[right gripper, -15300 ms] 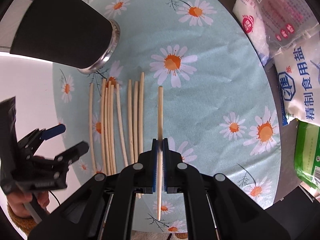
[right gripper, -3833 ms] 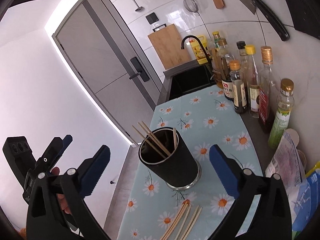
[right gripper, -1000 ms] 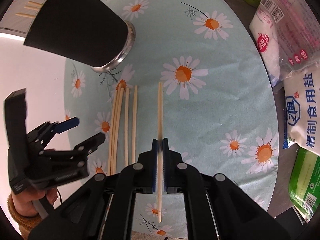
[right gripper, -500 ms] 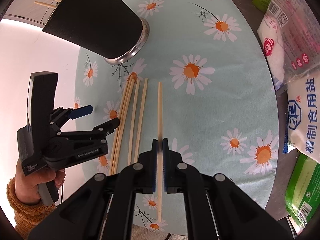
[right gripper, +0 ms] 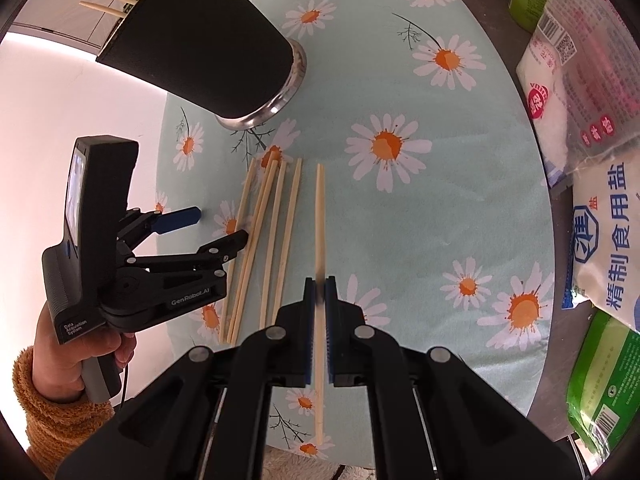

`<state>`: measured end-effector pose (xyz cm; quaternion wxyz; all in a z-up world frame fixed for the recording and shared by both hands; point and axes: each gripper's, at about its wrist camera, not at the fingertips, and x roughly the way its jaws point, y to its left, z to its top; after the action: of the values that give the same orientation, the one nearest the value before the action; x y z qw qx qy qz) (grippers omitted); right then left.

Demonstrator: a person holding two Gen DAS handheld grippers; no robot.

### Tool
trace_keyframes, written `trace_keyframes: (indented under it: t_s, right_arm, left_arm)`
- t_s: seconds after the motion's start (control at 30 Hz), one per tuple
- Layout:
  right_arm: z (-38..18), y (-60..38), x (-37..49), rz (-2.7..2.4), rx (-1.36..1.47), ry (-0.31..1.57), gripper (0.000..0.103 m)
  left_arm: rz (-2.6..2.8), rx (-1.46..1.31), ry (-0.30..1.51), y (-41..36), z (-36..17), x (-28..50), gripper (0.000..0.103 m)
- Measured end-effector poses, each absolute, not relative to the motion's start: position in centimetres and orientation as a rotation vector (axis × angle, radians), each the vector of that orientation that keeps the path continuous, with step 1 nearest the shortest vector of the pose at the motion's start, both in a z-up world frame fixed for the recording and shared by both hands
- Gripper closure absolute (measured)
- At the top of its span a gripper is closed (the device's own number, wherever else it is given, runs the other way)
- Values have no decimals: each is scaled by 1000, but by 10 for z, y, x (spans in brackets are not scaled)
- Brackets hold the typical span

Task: Organize utensils
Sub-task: 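Close the left gripper on a chopstick while the right gripper holds its own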

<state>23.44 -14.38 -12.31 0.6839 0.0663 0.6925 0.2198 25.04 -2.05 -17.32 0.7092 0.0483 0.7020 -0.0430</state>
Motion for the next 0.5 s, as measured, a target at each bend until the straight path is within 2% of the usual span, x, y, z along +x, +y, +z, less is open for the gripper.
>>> trace_keyframes:
  t_s: [0.1,0.17,0.33,0.5]
  right_arm:
    - [-124,-144,235,492,151,1558,97]
    - [-124,-144,236,492,152,1560,97]
    - [-126,-140,237,500,157,1566,97]
    - [-126,-134,237,503,150,1567,97]
  left_arm:
    - [-104,109,1552,-18,-170,246,47]
    - [-104,111,1551,-18,-168,245,61]
    - [-100,100,1558,-12,-162,247,78]
    - [-111,117,1554,-11,-161,249,79]
